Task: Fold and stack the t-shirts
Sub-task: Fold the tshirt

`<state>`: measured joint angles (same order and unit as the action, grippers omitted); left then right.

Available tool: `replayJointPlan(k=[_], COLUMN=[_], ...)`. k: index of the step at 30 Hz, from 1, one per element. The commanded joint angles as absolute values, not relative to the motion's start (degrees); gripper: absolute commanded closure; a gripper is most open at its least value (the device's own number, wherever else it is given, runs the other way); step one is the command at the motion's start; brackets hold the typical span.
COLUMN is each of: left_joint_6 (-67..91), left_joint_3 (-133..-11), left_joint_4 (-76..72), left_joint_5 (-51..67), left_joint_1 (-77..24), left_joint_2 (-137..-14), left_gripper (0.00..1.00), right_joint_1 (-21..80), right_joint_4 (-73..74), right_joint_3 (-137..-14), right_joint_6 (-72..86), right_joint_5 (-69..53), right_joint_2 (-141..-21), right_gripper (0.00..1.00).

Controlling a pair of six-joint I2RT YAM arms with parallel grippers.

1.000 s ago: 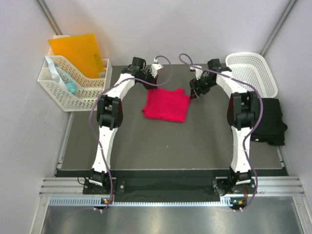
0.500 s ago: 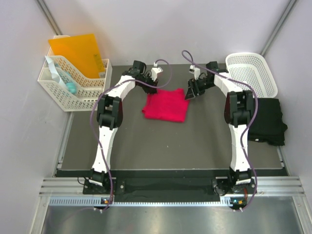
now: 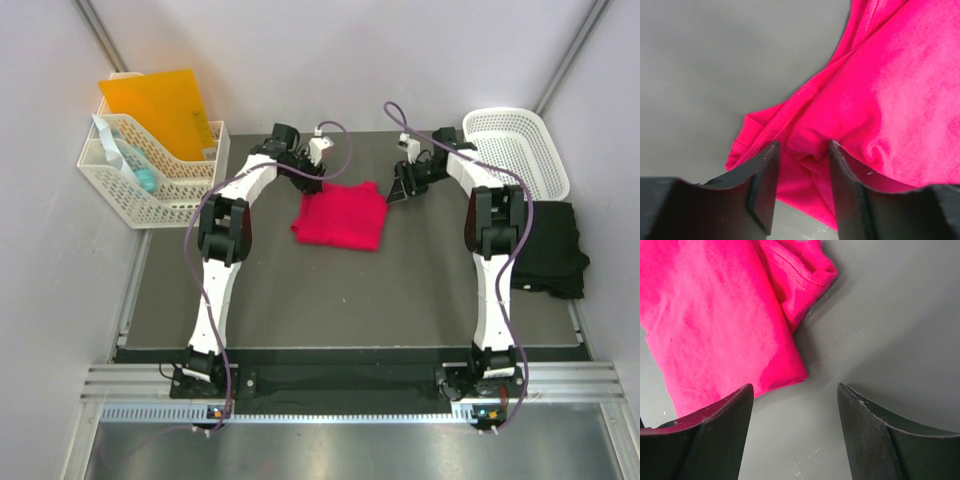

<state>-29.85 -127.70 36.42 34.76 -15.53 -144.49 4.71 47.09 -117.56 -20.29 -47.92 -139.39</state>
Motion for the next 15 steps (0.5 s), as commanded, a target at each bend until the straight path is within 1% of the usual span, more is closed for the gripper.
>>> replayJointPlan(k=[1, 4, 9, 15], left_joint_6=[-29.2, -29.2, -26.2, -26.1], left_joint_3=[-130.0, -131.8, -134.3, -134.6], left_joint_4=[36.9, 39.1, 42.7, 45.1], left_joint_5=[35.1, 36.6, 43.6, 46.5], left_joint_1=[-15.5, -15.3, -14.3, -14.3], left_joint_2=[-140.7, -141.3, -142.7, -143.4], left_gripper=[0.46, 0.44, 0.44, 0.44], right_joint_1=[4.5, 4.6, 4.7, 5.2], right_joint_4=[45.8, 46.1, 46.1, 46.1], right_joint_3=[-121.2, -121.5, -121.2, -121.0], right_joint_6=[-20.3, -20.2, -20.2, -20.2], right_joint_5=[-50.4, -51.1, -51.6, -51.9], right_joint_2=[-140.5, -141.2, -141.4, -141.3], right_gripper=[0.33, 0.35, 0.36, 0.36])
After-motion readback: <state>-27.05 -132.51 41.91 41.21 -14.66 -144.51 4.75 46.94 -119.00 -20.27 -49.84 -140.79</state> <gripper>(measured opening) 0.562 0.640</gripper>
